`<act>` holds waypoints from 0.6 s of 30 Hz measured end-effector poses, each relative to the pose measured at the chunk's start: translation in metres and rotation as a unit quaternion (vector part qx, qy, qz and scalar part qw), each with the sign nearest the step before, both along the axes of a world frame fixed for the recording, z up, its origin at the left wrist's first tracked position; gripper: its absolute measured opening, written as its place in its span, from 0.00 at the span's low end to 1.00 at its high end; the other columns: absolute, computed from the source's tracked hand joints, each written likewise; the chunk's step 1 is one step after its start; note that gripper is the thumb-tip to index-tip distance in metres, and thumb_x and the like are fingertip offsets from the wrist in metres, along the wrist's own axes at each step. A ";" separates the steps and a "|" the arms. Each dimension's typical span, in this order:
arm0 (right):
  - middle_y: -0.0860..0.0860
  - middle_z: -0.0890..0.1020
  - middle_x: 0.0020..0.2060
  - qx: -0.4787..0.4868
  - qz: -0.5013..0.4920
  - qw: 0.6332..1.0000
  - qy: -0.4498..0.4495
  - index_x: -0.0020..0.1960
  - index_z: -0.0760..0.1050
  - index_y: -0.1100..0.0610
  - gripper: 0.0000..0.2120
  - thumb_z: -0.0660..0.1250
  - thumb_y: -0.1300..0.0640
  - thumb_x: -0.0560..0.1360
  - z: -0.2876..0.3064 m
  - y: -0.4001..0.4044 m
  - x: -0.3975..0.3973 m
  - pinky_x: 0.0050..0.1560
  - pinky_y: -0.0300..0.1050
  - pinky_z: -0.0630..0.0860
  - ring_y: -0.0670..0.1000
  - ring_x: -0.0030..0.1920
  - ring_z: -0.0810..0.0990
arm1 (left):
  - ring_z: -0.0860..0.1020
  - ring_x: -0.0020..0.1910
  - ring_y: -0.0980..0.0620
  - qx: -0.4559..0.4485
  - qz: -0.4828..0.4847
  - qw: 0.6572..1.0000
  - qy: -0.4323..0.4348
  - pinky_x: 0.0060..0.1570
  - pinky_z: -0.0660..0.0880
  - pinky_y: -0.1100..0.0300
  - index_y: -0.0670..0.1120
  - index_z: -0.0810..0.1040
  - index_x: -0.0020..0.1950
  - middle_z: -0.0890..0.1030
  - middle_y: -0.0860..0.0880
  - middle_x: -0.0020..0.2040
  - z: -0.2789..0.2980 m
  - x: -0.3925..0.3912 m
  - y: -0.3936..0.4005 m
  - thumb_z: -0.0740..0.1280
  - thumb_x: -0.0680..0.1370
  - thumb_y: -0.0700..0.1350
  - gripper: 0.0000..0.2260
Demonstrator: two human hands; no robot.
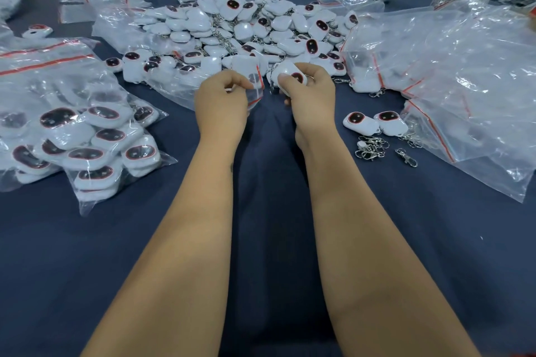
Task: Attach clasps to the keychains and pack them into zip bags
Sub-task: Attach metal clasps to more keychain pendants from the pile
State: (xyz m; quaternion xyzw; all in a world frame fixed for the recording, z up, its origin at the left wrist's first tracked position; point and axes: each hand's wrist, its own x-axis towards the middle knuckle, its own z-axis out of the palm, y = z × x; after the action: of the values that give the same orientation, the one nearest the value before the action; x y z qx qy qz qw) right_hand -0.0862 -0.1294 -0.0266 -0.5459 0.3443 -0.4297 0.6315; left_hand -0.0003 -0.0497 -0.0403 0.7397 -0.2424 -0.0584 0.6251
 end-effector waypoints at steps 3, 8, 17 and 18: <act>0.49 0.78 0.37 0.008 -0.003 1.000 -0.013 0.51 0.73 0.58 0.11 0.71 0.67 0.72 0.000 0.000 0.000 0.34 0.32 0.73 0.45 0.34 0.75 | 0.73 0.32 0.57 0.059 -0.007 0.998 -0.014 0.33 0.70 0.62 0.56 0.78 0.37 0.78 0.57 0.36 -0.001 0.001 -0.001 0.60 0.73 0.34 0.17; 0.48 0.73 0.29 -0.021 0.038 0.999 -0.025 0.33 0.72 0.56 0.13 0.69 0.69 0.72 -0.001 0.001 0.000 0.37 0.40 0.70 0.47 0.33 0.69 | 0.75 0.37 0.54 0.088 -0.011 0.995 -0.051 0.36 0.72 0.61 0.56 0.80 0.43 0.80 0.52 0.41 -0.003 0.002 -0.001 0.60 0.73 0.34 0.17; 0.55 0.84 0.42 -0.058 0.108 0.992 0.039 0.52 0.77 0.62 0.05 0.66 0.67 0.76 -0.006 0.006 0.008 0.41 0.45 0.79 0.48 0.39 0.80 | 0.76 0.36 0.64 0.006 0.001 1.000 -0.004 0.36 0.71 0.70 0.52 0.82 0.47 0.81 0.57 0.43 0.001 -0.002 -0.001 0.60 0.75 0.38 0.14; 0.58 0.84 0.46 -0.066 0.110 0.990 0.063 0.53 0.77 0.63 0.07 0.67 0.66 0.76 -0.008 0.007 0.009 0.47 0.51 0.80 0.53 0.44 0.82 | 0.75 0.32 0.63 -0.011 -0.012 1.000 0.019 0.36 0.72 0.69 0.51 0.82 0.44 0.80 0.57 0.38 0.002 -0.003 -0.002 0.60 0.75 0.38 0.12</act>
State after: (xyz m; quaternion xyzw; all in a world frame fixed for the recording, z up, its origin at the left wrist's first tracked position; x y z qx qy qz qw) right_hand -0.0767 -0.1224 -0.0343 -0.6469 0.2926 -0.3441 0.6145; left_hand -0.0035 -0.0515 -0.0385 0.7288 -0.2401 -0.0773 0.6366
